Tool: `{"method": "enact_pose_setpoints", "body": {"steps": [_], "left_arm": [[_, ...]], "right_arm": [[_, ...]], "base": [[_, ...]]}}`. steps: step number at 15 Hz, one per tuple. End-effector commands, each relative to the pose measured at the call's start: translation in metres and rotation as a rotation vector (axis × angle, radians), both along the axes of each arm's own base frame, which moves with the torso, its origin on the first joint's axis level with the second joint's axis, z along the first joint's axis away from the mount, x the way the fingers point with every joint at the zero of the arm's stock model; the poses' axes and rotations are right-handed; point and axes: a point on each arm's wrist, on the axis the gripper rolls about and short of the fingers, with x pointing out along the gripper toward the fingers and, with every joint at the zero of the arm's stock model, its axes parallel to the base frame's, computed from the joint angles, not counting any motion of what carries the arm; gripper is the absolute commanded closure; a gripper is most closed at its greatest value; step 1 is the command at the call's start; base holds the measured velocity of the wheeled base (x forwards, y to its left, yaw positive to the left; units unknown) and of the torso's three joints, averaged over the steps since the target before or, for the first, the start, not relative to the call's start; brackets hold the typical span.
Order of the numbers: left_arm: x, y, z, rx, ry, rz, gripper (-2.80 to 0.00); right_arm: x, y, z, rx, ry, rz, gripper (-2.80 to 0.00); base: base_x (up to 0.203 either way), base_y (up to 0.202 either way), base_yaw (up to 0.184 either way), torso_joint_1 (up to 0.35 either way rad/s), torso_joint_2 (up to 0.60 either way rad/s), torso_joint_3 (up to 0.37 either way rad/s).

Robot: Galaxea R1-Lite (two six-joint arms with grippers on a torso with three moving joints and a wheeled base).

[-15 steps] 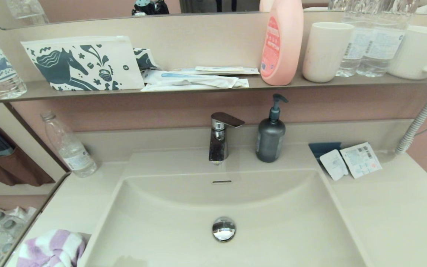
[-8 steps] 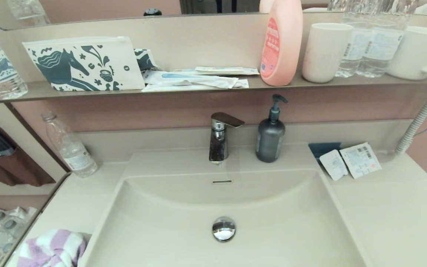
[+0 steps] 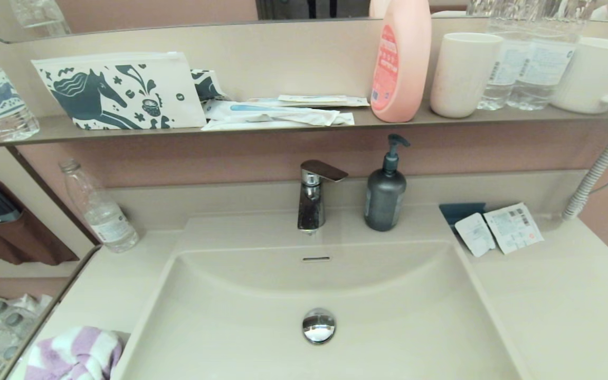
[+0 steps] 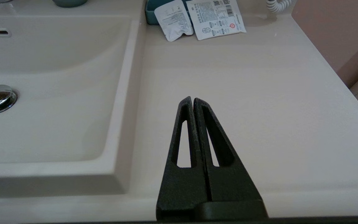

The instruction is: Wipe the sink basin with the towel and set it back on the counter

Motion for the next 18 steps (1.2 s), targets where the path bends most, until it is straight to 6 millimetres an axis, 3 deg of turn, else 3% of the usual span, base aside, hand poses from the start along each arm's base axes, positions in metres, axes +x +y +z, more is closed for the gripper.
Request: {"method": "enact_pose_setpoints", "body": {"steps": [1,5,18], "left_arm": [[0.0034,0.0001,-0.0080,0.008,-0.001,0.009,0.00],[0.0037,0.0001,-0.0131,-0.079,0.052,-0.004,0.00],[0.0037,0.0003,-0.0128,-0.116,0.050,0.004,0.00]], "right_arm": [[0.0000,0.0000,0.0000,0.000,0.000,0.000,0.00],[0.0000,0.0000,0.0000,0.000,0.000,-0.001,0.00],[0.0000,-0.0001,0.0003,0.001,-0.003,-0.006,0.00]], "base": [[0.000,0.000,0.000,0.000,0.00,0.000],[0.000,0.000,0.000,0.000,0.00,0.000],[0.000,0.000,0.000,0.000,0.00,0.000]]}}
